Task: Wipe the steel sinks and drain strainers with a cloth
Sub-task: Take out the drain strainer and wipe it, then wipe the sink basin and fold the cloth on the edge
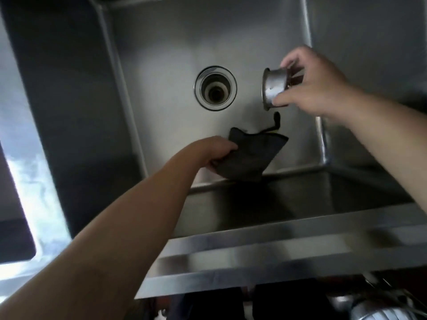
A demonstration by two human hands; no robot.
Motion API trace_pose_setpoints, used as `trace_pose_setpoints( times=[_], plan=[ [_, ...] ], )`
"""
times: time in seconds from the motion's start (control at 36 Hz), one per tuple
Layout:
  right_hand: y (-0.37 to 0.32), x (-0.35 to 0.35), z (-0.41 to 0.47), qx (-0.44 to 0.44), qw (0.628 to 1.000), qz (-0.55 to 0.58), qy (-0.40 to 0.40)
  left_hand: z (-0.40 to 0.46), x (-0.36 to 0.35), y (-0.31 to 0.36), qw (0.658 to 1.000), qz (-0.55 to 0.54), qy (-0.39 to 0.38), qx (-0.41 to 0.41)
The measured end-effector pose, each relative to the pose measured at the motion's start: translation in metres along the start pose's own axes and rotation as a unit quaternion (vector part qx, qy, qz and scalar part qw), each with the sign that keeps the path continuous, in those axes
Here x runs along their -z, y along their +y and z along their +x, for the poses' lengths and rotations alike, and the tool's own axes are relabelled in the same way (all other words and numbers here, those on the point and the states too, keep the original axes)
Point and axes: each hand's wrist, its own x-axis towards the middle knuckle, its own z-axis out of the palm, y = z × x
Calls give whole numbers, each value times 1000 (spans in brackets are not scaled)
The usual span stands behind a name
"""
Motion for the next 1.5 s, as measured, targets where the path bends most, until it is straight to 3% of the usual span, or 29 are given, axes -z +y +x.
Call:
trace_pose_setpoints(
  times=[0.06, 0.11, 0.19, 0.28, 0.36, 0.42, 0.53, 0.61, 0.72, 0.83, 0.94, 1.06, 1.17, 1.31, 1.36, 1.42, 1.5],
  plan=[
    [1, -19, 8, -60, 997, 32, -22, -2, 22, -11, 994, 85, 70, -17],
    [-1, -36, 14, -109, 990, 60, -61, -4, 44, -23, 964, 191, 176, -57],
    [-4, -59, 25, -145, 979, 125, -64, -9, 67, -36, 933, 170, 289, -128],
    [-6, -77, 37, -172, 966, 183, -52, -7, 76, -39, 940, 129, 262, -177],
    [-11, -87, 48, -177, 962, 200, -54, -4, 67, -40, 948, 163, 196, -190],
    [-14, -94, 55, -152, 970, 179, -61, 0, 61, -44, 948, 169, 185, -197],
    [-19, -106, 71, -76, 991, 110, -33, 9, 57, -54, 954, 18, 200, -224],
    [-18, -119, 85, -34, 998, 40, -22, 14, 61, -62, 947, -10, 226, -227],
    [-14, -138, 95, -28, 997, -69, 14, 14, 68, -73, 947, 31, 230, -220],
    [-3, -150, 93, 25, 989, -140, 34, 14, 60, -78, 966, 88, 126, -209],
    [6, -155, 93, 30, 987, -157, 34, 20, 43, -76, 917, 299, 179, -196],
    [14, -152, 94, 25, 978, -206, 4, 25, 37, -72, 886, 340, 222, -226],
    [21, -147, 92, 33, 978, -206, -8, 21, 39, -68, 903, 272, 199, -265],
    [23, -135, 66, 16, 985, -170, -4, 3, 46, -61, 949, 44, 133, -283],
    [18, -127, 49, -8, 994, -65, -82, -3, 51, -55, 949, -57, 134, -281],
    [12, -117, 32, -56, 969, 81, -225, -10, 57, -49, 940, -163, 113, -279],
    [8, -104, 22, -55, 945, 104, -306, -22, 69, -42, 930, -215, 65, -290]
  ],
)
